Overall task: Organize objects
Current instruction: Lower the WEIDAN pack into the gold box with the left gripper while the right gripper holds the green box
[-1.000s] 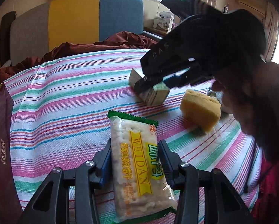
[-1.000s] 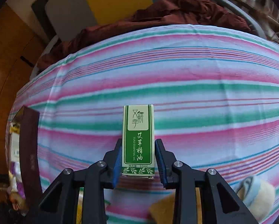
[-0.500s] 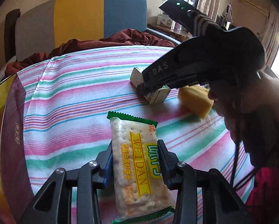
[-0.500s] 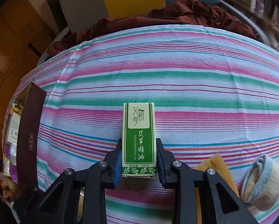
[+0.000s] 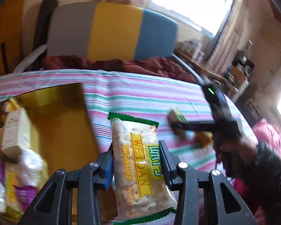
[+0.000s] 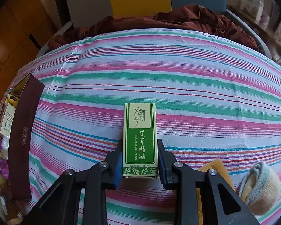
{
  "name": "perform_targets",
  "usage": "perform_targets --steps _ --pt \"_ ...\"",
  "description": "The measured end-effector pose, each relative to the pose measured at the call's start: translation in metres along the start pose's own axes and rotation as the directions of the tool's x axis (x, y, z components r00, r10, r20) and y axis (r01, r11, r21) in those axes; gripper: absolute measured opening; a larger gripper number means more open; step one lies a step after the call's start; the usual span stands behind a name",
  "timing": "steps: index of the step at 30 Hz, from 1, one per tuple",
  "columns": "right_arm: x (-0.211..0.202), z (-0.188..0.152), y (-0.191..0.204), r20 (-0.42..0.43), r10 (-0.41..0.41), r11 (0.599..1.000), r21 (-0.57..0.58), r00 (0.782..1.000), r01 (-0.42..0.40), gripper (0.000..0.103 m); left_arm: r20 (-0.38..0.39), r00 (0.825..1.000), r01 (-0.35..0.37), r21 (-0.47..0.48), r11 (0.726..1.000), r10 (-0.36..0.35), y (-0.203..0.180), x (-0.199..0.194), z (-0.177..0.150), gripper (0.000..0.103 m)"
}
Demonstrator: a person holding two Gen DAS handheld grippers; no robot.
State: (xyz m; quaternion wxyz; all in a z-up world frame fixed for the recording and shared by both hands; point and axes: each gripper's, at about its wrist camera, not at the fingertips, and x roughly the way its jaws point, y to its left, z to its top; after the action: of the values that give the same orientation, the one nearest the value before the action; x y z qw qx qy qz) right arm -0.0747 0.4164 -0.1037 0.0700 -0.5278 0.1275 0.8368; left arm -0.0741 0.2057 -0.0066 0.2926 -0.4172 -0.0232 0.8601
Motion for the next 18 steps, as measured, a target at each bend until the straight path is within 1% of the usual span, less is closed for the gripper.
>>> perform_targets --steps 2,4,5,7,9,10,12,14,16,18 --pt "0.0 0.0 0.001 0.0 -0.005 1.0 -0.005 1.0 0.005 0.032 -0.007 1.0 -0.031 -0.111 0.993 0.03 0.04 -0.002 0.018 0.042" --pt "0.001 0.001 0.001 0.0 -0.006 1.0 -0.007 1.0 0.006 0.032 -0.025 0.999 -0.049 -0.197 0.979 0.045 0.072 0.004 0.028 0.042" --pt "0.001 0.001 0.001 -0.001 -0.007 1.0 -0.009 1.0 0.007 0.032 -0.032 0.998 -0.06 -0.231 0.971 0.054 0.086 0.01 0.033 0.042" --pt "0.001 0.001 0.001 -0.001 -0.01 1.0 -0.01 1.0 0.01 0.032 -0.068 0.994 -0.106 -0.289 0.951 0.09 0.111 0.023 0.041 0.042" --pt "0.0 0.002 0.001 -0.002 -0.01 1.0 -0.012 1.0 0.01 0.032 -0.104 0.988 -0.143 -0.322 0.936 0.115 0.129 0.036 0.043 0.042" --pt "0.001 0.002 0.001 -0.003 -0.01 1.0 -0.011 1.0 0.01 0.032 -0.122 0.983 -0.17 -0.343 0.924 0.135 0.137 0.043 0.044 0.042" --pt "0.001 0.002 0.002 -0.004 -0.012 1.0 -0.013 1.0 0.012 0.032 -0.148 0.978 -0.193 -0.36 0.913 0.149 0.15 0.053 0.047 0.042" --pt "0.001 0.001 0.002 -0.004 -0.013 1.0 -0.015 1.0 0.013 0.032 -0.171 0.967 -0.239 -0.362 0.901 0.188 0.156 0.066 0.048 0.042" --pt "0.001 0.001 0.001 -0.005 -0.011 1.0 -0.015 1.0 0.011 0.032 -0.196 0.958 -0.266 -0.34 0.902 0.209 0.16 0.078 0.049 0.042" --pt "0.001 0.002 0.0 -0.004 -0.009 1.0 -0.014 1.0 0.009 0.032 -0.204 0.943 -0.314 -0.293 0.903 0.262 0.158 0.084 0.051 0.042"
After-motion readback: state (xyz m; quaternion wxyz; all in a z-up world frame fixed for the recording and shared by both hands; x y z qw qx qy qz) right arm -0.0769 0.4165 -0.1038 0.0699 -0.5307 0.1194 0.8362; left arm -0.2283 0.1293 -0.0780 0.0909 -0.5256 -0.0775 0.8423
